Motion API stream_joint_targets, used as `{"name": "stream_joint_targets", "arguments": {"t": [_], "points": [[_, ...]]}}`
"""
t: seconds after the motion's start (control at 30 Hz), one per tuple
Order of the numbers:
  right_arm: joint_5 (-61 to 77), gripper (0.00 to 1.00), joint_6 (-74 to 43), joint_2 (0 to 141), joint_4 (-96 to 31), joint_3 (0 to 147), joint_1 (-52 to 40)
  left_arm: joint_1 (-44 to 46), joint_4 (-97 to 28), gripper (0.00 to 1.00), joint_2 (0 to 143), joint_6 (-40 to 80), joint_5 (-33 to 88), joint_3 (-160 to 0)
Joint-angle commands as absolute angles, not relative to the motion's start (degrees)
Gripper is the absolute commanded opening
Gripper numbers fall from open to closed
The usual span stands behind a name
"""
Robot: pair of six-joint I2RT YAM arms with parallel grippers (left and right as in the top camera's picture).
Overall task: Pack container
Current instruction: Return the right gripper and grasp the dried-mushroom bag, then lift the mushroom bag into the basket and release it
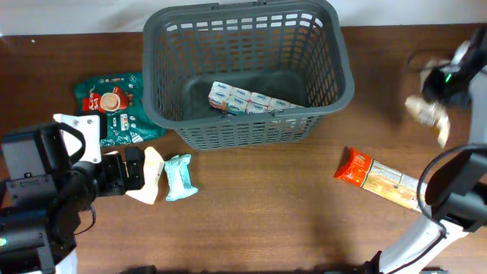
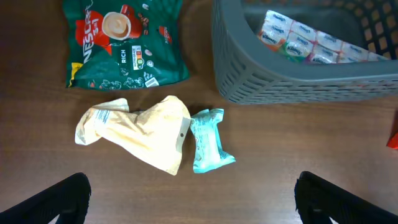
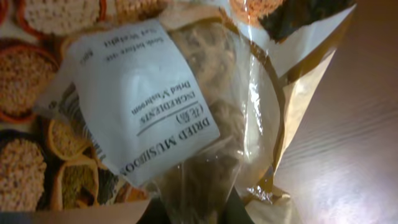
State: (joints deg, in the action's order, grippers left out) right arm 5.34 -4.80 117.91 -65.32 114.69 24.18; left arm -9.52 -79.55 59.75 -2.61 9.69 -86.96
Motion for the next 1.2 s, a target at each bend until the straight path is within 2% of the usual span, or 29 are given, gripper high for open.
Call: {"name": "stream_joint_targets", "arguments": {"t": [0.0, 0.17, 0.27, 0.5, 0.6, 0.7, 0.87, 1.17], "points": [[11.22, 0.04, -5.41, 112.81, -69.04, 129.75, 20.75, -9.91, -79.4, 0.99, 59.68, -3.53, 10.52, -87.05], [14.28, 0.04, -2.87, 112.53, -74.5, 148.77, 12.12, -9.91, -79.4, 0.99, 59.68, -3.53, 10.52, -87.05], [14.39, 0.04, 0.67, 112.53, -76.2, 154.36, 4.86, -9.91, -79.4, 0.99, 59.68, -3.55, 10.52, -87.05], [14.35, 0.03, 10.76, 113.97, -78.08, 153.8, -9.34, -9.91, -79.4, 0.99, 59.68, -3.53, 10.52, -87.05], [9.5, 0.04, 13.06, 115.09, -78.22, 151.39, -13.28, -9.91, -79.4, 0.99, 59.68, -3.53, 10.52, -87.05], [4.36, 0.04, 11.64, 116.33, -76.66, 148.7, -15.31, -9.91, -79.4, 0.99, 59.68, -3.53, 10.52, -87.05], [4.27, 0.04, 11.62, 118.58, -74.5, 145.82, -15.86, -9.91, -79.4, 0.99, 59.68, -3.53, 10.52, -87.05], [4.25, 0.04, 20.64, 122.13, -71.94, 143.24, -15.84, -9.91, -79.4, 0.99, 59.68, -3.55, 10.52, -87.05]]}}
